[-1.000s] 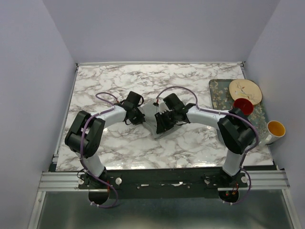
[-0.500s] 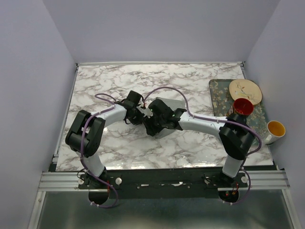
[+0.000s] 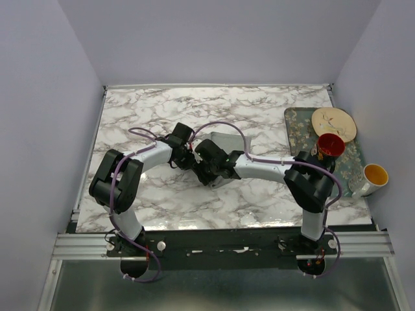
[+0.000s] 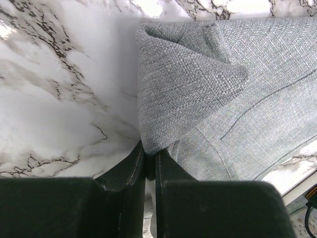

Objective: Fold the napkin, place the utensils inside, and roll it up
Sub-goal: Roll the napkin with the utensil

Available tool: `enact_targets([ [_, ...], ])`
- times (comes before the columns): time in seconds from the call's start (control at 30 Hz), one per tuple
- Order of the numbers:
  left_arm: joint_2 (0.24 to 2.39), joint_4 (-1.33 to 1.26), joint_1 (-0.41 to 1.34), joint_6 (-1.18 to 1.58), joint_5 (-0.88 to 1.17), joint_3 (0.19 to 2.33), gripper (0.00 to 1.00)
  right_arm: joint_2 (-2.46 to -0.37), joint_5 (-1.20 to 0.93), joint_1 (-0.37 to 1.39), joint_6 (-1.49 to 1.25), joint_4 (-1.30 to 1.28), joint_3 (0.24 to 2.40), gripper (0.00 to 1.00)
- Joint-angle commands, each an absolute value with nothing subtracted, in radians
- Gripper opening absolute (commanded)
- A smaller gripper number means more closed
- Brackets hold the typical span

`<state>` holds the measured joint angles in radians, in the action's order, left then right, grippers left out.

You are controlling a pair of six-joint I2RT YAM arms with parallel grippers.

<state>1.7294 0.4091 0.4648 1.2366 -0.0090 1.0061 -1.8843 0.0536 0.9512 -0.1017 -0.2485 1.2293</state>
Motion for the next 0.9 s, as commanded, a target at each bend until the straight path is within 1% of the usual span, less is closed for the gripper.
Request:
enact_targets([
  [0.0, 1.758, 0.537, 0.469, 1.227, -0.058, 0.999, 0.0, -1.934, 0.124, 0.96, -0.077, -0.233, 1.266, 0.59],
  [0.2, 1.747, 0.548, 0.469, 1.229, -0.049, 1.003, 0.0, -1.97, 0.139, 0.971, -0.1, -0.232, 1.23, 0.56],
  [0.4, 1.727, 0.566, 0.472, 1.229, -0.043, 1.012, 0.0, -1.986, 0.182, 0.969, -0.141, -0.238, 1.203, 0.45],
  [0.43, 1.723, 0.568, 0.471, 1.233, -0.038, 1.009, 0.0, -1.991, 0.187, 0.971, -0.152, -0.242, 1.201, 0.4],
  [0.6, 1.71, 0.571, 0.471, 1.249, -0.009, 1.005, 0.0, -2.042, 0.173, 0.973, -0.163, -0.253, 1.218, 0.35],
  [0.7, 1.695, 0.575, 0.472, 1.247, -0.02, 1.002, 0.0, -2.042, 0.161, 0.973, -0.16, -0.255, 1.212, 0.17],
  [0.73, 1.69, 0.577, 0.472, 1.246, -0.021, 0.997, 0.0, -2.042, 0.158, 0.973, -0.152, -0.25, 1.203, 0.09],
  [0.8, 1.677, 0.574, 0.471, 1.227, -0.017, 0.991, 0.0, -2.036, 0.103, 0.973, -0.134, -0.229, 1.184, 0.01],
  [0.87, 1.667, 0.539, 0.468, 1.186, -0.003, 0.983, 0.0, -2.017, 0.043, 0.968, -0.127, -0.198, 1.152, 0.01],
])
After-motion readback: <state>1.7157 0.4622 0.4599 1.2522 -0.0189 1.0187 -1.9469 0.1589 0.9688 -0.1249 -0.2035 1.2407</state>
